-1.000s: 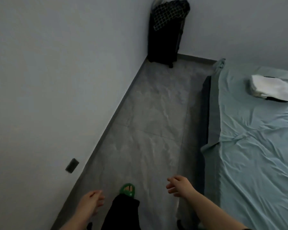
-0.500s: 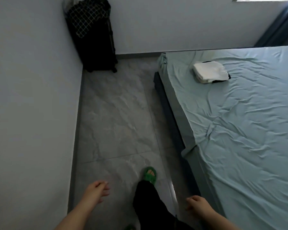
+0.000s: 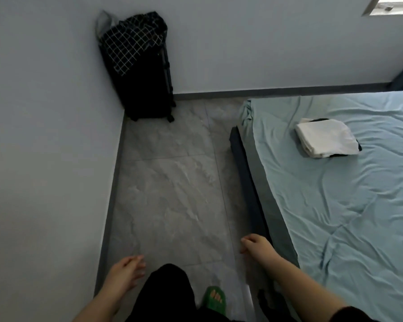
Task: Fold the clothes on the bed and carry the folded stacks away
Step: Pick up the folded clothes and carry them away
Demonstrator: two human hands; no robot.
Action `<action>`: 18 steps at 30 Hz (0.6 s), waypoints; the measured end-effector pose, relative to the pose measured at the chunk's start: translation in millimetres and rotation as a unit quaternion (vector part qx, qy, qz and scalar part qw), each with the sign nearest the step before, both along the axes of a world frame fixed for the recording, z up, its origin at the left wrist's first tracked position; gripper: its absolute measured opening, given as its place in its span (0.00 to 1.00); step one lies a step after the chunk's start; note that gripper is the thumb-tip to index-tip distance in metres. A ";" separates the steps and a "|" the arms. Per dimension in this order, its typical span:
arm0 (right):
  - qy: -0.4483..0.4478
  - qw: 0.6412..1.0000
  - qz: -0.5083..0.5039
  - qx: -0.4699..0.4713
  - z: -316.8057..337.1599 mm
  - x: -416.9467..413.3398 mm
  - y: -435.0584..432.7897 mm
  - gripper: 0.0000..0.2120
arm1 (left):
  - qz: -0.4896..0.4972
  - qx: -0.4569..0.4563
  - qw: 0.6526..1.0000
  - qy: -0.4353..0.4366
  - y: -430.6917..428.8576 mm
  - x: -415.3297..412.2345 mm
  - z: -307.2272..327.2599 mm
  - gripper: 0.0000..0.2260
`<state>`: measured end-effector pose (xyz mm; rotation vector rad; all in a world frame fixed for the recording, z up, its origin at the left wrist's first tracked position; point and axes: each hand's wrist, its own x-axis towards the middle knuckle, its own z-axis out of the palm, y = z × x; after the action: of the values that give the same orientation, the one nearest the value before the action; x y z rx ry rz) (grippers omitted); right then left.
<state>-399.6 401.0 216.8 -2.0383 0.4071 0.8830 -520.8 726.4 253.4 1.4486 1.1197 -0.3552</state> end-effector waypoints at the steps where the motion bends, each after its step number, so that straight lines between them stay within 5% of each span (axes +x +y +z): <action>1: -0.002 1.000 -0.023 0.020 1.9 23.8 11.4 0.07 | -0.004 0.004 1.000 0.005 7.7 20.4 -0.9 0.08; 9: 0.019 0.994 -0.101 0.031 -14.8 156.7 64.2 0.06 | -0.080 0.009 0.996 0.038 83.3 211.3 -28.1 0.05; 18: 0.064 0.949 -0.309 -0.003 -17.2 198.5 42.6 0.07 | -0.266 0.028 0.963 0.038 87.7 428.6 -13.1 0.08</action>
<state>-201.1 443.5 199.6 -1.6979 1.0514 0.6162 -92.2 814.1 240.2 1.7917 0.7876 -0.7652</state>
